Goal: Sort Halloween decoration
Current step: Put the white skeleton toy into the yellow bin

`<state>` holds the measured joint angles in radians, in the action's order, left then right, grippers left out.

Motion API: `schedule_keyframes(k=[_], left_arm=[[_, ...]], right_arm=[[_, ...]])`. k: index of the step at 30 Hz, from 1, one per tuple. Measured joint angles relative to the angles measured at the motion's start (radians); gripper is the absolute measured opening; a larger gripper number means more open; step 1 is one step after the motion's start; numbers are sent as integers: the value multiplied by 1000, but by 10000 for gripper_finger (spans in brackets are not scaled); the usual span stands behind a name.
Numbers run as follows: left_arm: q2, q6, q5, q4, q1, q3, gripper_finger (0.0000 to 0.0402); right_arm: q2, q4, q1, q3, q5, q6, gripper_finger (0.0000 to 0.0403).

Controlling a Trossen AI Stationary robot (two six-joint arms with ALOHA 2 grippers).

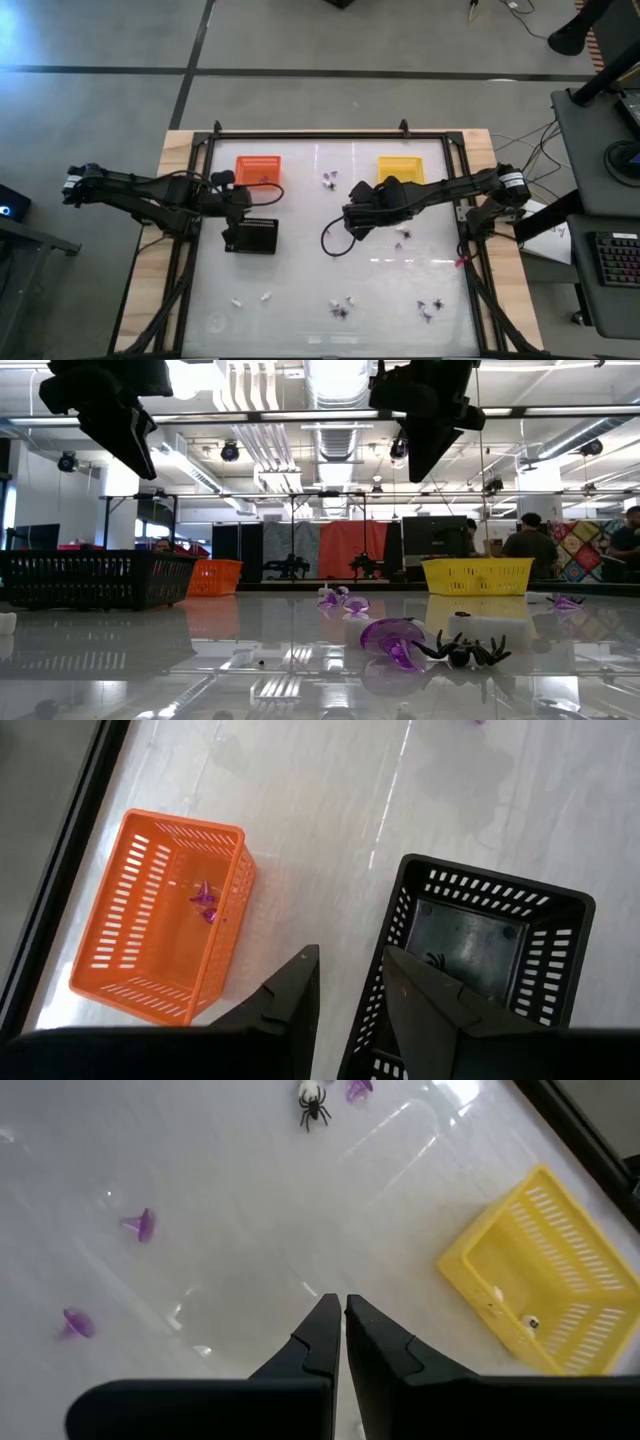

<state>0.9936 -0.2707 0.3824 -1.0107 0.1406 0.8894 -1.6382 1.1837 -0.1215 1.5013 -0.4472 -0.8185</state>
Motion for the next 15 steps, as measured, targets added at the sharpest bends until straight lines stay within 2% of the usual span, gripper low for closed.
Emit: schedule_keyframes(k=[15], left_arm=[[0,0,0,0,0,0,96]], right_arm=[[0,-14,0,0,5,-61,13]])
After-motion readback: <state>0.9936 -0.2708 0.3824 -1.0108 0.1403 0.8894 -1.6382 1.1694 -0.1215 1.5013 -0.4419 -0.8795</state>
